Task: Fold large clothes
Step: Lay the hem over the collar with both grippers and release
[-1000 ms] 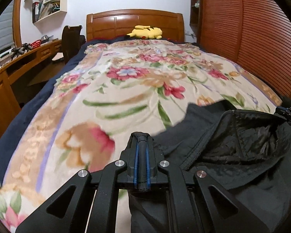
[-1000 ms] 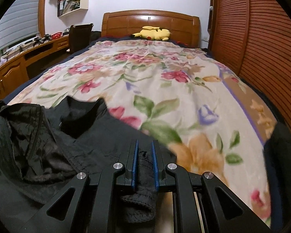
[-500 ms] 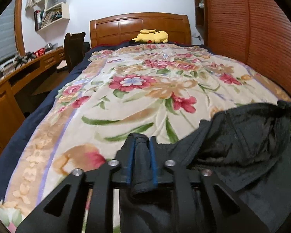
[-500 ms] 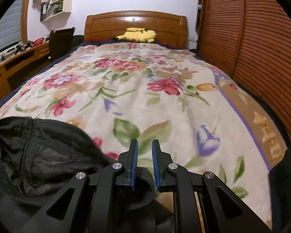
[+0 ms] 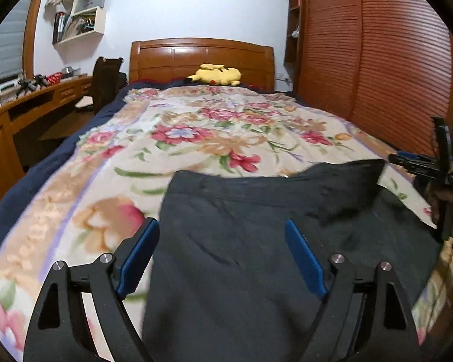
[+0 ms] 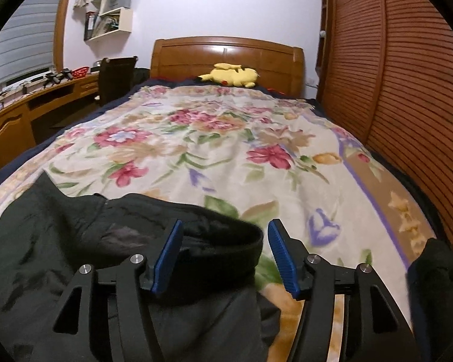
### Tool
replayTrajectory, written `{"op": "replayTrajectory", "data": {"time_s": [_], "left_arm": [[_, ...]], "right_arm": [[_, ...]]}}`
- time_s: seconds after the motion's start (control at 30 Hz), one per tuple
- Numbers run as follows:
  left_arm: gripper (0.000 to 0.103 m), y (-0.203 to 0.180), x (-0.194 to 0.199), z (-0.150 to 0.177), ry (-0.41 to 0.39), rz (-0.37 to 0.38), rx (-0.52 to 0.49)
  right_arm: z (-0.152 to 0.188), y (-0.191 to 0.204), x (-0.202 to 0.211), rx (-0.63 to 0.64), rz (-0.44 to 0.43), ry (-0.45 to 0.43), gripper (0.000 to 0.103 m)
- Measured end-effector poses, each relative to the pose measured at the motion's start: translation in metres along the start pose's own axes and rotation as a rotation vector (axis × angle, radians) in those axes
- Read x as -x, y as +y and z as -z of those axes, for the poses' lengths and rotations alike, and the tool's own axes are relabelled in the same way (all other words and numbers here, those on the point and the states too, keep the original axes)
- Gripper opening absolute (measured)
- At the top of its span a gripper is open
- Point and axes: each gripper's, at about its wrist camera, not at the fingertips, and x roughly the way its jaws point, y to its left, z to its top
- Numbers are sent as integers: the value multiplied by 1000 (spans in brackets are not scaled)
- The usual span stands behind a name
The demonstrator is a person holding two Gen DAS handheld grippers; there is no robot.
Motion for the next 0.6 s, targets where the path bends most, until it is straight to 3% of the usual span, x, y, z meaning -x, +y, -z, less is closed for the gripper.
{"op": "replayTrajectory", "data": {"time_s": [0.23, 0.4, 0.5, 0.6], "left_arm": [[86, -8, 8, 32, 31, 20, -12], [86, -3, 8, 44, 33, 28, -9], [86, 0, 4, 50, 45, 31, -11], [86, 4, -3, 56, 69, 41, -14]], "right_arm": [[9, -9, 0, 31, 14, 51, 62], [11, -18, -34, 17, 6, 171, 62], [13, -30, -63, -50, -30, 270, 62], [9, -40, -85, -102, -41, 312, 62]]}}
